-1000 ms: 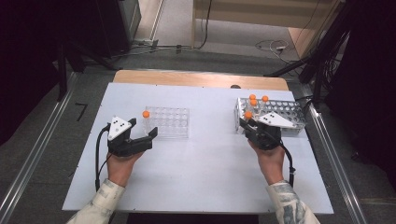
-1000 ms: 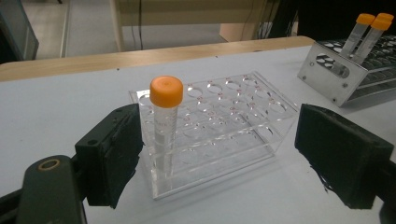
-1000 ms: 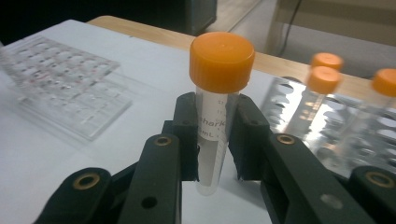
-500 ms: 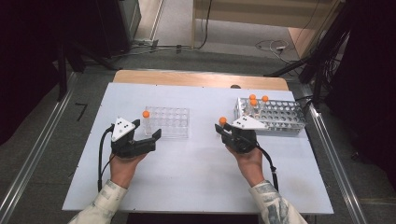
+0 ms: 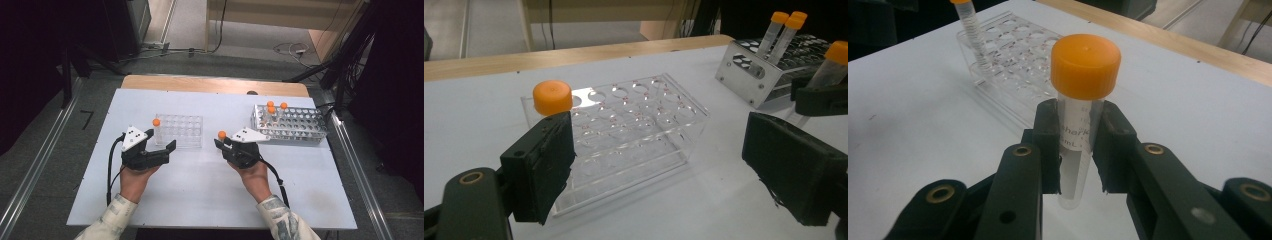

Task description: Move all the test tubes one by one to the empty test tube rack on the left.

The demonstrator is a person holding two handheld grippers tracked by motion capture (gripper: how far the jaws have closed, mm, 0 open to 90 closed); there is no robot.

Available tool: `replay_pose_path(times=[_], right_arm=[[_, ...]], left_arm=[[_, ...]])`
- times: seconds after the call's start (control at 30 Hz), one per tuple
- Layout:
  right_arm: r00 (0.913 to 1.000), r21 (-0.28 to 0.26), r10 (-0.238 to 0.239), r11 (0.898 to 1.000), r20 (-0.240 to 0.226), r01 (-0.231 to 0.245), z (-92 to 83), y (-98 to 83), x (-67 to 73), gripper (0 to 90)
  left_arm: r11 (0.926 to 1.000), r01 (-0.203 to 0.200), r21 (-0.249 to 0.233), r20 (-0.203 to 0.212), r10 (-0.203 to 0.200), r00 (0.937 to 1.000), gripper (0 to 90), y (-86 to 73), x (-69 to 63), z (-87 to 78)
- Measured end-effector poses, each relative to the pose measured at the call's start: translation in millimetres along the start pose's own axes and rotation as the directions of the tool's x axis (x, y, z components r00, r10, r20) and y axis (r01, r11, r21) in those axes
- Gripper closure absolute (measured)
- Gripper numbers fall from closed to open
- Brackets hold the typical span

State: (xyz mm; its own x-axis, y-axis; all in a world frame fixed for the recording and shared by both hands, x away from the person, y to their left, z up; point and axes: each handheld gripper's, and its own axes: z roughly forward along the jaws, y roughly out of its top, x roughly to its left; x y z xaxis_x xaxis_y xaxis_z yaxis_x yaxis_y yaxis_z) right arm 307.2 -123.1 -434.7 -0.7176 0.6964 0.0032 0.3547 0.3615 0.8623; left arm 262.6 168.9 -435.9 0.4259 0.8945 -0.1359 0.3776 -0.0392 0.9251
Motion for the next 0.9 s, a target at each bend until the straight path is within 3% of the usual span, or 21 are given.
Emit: replay_pose_path(times=[0.47, 0.9], right_arm=[[0.9972, 0.013, -0.041, 0.999, -0.062, 0.042, 18.4, 1.3, 25.1, 71.9], [0.9906, 0.013, -0.071, 0.997, -0.116, 0.073, 32.8, 5.7, 48.9, 71.9]], left_arm=[[0.9999, -0.001, -0.011, 0.041, 0.001, 0.9991, 13.8, 5.3, -10.4, -0.2], [0.9991, -0.041, -0.008, 0.105, 0.041, 0.9936, 16.2, 10.6, -28.8, 3.6]])
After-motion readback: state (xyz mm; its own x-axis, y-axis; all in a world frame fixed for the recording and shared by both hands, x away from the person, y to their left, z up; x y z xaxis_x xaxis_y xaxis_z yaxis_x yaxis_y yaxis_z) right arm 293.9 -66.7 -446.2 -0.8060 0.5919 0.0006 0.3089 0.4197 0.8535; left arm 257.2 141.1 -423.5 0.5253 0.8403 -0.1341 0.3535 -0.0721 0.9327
